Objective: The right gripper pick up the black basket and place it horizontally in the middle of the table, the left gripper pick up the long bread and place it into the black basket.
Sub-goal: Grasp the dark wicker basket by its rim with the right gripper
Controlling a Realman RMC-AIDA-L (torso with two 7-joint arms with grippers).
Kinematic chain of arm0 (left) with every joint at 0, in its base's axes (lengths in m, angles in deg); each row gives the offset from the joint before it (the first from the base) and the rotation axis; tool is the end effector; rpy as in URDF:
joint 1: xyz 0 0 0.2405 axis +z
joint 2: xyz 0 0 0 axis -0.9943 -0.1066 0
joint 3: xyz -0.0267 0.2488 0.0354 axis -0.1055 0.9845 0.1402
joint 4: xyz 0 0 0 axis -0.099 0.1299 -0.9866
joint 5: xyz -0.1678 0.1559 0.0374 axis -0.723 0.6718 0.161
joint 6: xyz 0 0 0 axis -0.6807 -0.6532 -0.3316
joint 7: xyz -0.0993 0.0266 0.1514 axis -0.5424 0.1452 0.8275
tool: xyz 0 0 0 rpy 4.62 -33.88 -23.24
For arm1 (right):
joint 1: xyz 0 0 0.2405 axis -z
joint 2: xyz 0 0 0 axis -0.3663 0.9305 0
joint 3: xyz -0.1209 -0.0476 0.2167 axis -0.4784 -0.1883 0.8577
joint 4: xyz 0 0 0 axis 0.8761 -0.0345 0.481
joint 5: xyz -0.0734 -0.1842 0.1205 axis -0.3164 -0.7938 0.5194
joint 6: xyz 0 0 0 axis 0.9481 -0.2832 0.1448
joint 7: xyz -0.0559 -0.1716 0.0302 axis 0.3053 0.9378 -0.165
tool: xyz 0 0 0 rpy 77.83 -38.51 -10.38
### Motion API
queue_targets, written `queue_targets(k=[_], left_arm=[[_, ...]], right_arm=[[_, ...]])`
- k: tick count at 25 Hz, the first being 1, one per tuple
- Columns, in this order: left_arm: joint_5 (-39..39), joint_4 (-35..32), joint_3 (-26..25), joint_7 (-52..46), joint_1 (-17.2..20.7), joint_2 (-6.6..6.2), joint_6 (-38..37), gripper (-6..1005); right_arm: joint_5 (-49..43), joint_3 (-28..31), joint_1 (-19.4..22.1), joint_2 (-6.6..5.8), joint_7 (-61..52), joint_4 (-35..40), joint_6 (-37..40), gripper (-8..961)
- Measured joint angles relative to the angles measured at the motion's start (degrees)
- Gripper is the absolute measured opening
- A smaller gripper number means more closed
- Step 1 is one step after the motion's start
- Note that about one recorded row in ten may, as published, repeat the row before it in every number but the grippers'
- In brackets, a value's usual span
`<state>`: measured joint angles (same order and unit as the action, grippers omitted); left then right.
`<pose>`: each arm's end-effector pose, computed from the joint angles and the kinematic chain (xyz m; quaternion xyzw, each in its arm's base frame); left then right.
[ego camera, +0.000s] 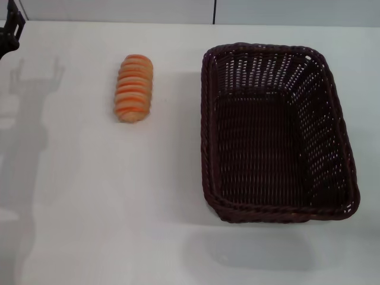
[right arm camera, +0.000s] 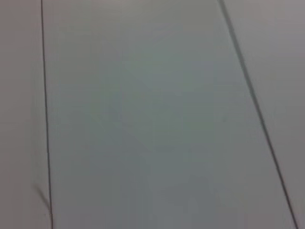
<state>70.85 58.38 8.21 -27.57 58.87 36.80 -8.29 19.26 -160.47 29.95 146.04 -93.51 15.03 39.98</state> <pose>-0.3349 0.4158 0.0273 -0.6082 -0.2274 -0.2867 0.7044 0.3047 0.3122 0.0968 -0.6361 0.1956 0.4512 0.5946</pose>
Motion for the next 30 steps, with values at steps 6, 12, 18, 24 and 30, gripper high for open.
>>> queue_targets(k=[6,12,18,24,30], left_arm=[[-0.38,0.04,-0.05,-0.02,-0.31,-0.06,0.01,816],[-0.42,-0.30,-0.09,-0.03,-1.21,-0.11,0.08,818],[-0.43,-0.01,-0.07,-0.03,-1.35,-0.18,0.66,818],[-0.40,-0.04,-0.01,-0.03,-1.35,-0.18,0.73,818],[-0.27,0.06,0.03,-0.03,-1.28,-0.18,0.77,818]], right_arm=[[-34.39,5.10,1.79,-0.66,-34.39,16.44,-18.43,841],[-67.03,8.59,-0.06,-0.24,-66.73,22.49,-17.98,841],[-93.06,16.00,-2.55,3.57,-87.87,25.46,-10.95,841],[-95.18,16.81,-5.66,3.79,-88.84,23.55,-8.38,840],[-95.50,16.09,-7.65,3.79,-88.85,23.13,-7.15,839]])
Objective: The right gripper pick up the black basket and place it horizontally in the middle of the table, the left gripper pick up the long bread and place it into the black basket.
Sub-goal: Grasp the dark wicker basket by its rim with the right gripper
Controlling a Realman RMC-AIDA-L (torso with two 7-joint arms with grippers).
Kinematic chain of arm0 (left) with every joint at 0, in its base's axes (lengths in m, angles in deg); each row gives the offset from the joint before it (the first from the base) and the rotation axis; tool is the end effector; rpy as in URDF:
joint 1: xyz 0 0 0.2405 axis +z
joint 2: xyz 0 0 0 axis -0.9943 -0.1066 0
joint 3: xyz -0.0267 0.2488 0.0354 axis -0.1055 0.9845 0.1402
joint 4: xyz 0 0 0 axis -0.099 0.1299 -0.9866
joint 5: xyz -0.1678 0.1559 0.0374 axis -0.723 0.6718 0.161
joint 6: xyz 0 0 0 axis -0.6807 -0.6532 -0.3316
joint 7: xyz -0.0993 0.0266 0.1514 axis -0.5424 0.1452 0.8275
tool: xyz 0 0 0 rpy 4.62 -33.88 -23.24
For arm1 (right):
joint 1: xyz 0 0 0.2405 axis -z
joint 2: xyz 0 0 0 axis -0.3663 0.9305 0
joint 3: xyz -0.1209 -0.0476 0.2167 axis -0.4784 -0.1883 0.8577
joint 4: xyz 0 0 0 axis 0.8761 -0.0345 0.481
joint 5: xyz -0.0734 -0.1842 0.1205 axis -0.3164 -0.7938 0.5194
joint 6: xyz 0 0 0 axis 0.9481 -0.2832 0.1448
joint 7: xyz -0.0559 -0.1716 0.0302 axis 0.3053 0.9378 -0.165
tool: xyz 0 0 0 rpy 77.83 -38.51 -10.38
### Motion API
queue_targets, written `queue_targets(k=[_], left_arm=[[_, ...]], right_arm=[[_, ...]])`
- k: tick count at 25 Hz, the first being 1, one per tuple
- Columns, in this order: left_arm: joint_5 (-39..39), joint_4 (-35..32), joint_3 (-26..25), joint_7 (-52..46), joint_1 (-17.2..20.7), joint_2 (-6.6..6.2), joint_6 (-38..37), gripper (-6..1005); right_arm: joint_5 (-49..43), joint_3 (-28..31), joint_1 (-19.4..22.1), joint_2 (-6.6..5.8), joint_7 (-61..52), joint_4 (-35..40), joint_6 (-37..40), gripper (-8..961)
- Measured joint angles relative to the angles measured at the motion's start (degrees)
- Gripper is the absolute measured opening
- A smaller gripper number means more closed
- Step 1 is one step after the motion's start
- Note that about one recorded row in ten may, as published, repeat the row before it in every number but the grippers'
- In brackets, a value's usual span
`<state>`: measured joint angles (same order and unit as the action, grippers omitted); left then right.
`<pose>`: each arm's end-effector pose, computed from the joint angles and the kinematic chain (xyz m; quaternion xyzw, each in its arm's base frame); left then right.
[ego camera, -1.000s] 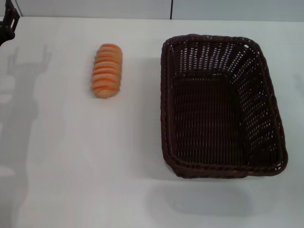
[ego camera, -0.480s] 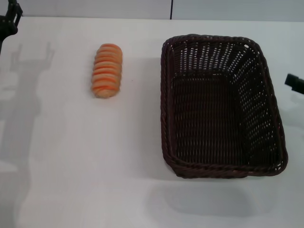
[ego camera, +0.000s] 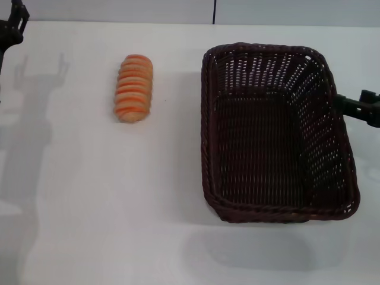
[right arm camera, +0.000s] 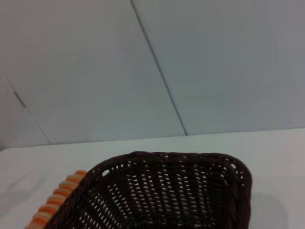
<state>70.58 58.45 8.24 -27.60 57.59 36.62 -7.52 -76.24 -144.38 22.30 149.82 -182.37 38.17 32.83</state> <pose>-0.3279 0.4239 0.0276 -0.6112 -0.2253 -0.2909 0.7008 0.2743 0.3502 0.0261 -0.8115 0.4256 0.2224 0.3330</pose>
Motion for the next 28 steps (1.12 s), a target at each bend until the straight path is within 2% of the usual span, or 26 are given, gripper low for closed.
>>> queue_targets(k=[11,28], left_arm=[[-0.14,-0.37,-0.17,0.00,-0.05,0.00,0.20,818],[-0.15,-0.17,-0.46,0.00,0.30,0.02,0.17,817]], right_arm=[[-2.24,-0.15,-4.26,0.01,-0.21,-3.52,0.47,841],[-3.06,-0.14,-5.94,-0.04,-0.07,-4.58,0.52,840]])
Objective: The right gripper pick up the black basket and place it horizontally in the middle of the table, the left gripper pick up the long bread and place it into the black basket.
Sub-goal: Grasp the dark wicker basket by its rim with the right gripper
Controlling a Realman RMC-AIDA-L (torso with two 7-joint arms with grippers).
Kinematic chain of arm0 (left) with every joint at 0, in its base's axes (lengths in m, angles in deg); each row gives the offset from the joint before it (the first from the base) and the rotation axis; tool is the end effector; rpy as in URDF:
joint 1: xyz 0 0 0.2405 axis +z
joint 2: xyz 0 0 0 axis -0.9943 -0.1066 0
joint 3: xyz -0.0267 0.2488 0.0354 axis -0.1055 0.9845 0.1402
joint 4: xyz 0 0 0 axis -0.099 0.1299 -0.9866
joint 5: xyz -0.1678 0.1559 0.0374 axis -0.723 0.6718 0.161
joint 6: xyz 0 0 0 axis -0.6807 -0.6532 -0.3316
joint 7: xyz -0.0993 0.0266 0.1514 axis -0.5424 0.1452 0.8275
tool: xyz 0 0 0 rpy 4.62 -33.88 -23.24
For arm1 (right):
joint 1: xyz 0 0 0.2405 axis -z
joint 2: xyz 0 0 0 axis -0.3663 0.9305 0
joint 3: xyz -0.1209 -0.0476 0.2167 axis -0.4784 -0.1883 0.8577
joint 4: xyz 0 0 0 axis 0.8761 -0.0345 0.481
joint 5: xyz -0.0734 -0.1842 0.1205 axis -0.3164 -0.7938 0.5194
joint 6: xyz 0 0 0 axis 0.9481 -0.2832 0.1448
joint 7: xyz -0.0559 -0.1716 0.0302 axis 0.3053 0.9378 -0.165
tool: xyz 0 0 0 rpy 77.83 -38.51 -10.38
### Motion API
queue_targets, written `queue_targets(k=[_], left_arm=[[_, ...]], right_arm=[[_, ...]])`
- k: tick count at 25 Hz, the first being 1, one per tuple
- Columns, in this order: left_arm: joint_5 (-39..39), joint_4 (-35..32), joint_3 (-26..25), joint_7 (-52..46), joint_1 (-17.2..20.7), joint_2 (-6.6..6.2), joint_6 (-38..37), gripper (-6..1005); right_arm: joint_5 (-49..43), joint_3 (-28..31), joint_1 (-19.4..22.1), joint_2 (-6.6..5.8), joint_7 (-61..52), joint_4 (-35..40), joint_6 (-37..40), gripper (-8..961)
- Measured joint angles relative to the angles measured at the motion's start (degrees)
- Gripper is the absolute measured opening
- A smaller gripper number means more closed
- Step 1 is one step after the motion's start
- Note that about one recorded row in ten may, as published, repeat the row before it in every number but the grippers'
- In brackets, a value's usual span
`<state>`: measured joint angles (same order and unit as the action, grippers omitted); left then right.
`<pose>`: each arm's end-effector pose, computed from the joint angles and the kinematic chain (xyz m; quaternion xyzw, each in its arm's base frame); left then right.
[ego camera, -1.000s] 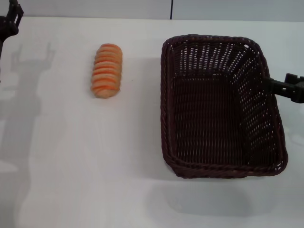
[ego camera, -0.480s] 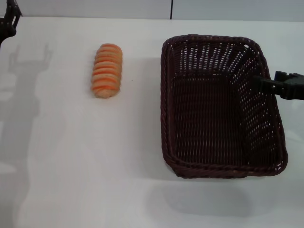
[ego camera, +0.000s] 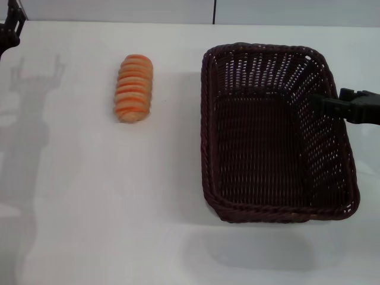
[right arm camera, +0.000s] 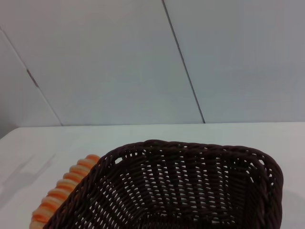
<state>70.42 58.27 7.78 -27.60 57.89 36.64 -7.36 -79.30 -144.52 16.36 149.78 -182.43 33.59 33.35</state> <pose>-0.3327 0.4218 0.0289 -0.6071 -0.2307 -0.2873 0.7040 0.2653 0.3679 0.0077 -0.8318 0.4138 0.2022 0.3098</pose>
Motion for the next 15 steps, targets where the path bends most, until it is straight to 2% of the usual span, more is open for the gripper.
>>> queue_targets(k=[15], left_arm=[[0.00,-0.05,0.02,0.00,-0.10,-0.02,0.04,817]], right_arm=[[-0.11,0.02,-0.14,0.03,0.13,0.06,-0.05,841]])
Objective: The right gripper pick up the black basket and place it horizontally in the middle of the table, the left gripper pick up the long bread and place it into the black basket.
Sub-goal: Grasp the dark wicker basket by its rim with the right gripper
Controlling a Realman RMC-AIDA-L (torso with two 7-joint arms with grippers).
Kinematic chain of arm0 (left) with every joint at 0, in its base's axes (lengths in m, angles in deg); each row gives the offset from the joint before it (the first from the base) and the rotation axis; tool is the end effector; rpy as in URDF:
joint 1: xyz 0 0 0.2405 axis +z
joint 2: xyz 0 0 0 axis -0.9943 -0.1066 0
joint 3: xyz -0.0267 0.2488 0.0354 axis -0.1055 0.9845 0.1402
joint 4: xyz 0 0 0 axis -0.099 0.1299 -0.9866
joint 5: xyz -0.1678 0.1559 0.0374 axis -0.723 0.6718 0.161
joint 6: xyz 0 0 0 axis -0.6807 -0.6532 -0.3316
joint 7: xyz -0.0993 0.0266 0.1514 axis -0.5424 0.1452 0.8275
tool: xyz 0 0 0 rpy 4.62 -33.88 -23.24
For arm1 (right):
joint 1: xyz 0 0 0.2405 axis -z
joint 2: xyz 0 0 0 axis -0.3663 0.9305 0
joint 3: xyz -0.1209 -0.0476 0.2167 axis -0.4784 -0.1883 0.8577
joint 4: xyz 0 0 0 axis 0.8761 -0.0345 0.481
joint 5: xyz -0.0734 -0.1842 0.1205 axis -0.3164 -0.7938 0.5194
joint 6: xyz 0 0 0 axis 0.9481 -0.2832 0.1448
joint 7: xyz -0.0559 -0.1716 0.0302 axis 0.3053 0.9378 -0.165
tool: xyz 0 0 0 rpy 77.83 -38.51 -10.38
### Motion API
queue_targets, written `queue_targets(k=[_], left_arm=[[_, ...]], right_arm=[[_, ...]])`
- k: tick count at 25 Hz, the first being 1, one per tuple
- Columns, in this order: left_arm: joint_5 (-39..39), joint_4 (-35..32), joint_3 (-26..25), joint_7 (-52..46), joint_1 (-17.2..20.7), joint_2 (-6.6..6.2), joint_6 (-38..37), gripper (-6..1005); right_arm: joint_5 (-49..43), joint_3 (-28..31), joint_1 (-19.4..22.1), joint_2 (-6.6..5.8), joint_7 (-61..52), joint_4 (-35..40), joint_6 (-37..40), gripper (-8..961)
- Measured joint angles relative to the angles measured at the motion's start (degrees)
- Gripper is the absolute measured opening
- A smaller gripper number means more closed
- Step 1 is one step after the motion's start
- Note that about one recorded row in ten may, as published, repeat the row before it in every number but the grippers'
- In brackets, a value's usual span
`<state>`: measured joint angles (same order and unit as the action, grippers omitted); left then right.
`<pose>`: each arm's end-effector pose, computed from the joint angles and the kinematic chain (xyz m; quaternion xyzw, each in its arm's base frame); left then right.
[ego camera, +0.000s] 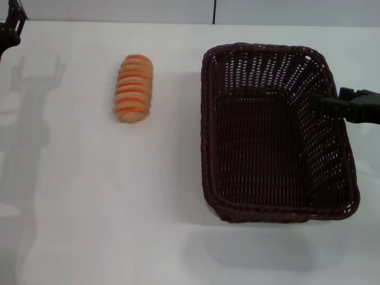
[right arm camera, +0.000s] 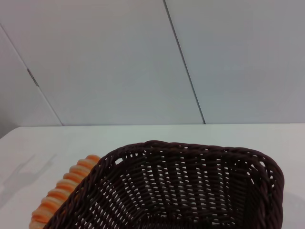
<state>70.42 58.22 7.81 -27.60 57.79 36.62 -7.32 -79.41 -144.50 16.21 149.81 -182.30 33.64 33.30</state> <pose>-0.3323 0.4223 0.0288 -0.6077 -0.2303 -0.2872 0.7037 0.2644 0.3687 0.0078 -0.8329 0.4114 0.2018 0.3105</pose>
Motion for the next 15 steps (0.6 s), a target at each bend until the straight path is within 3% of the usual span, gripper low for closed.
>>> queue_targets(k=[15], left_arm=[[0.04,-0.13,0.09,0.00,0.34,-0.09,-0.03,817]], right_arm=[[0.26,-0.07,0.26,0.22,0.49,0.38,0.18,841]])
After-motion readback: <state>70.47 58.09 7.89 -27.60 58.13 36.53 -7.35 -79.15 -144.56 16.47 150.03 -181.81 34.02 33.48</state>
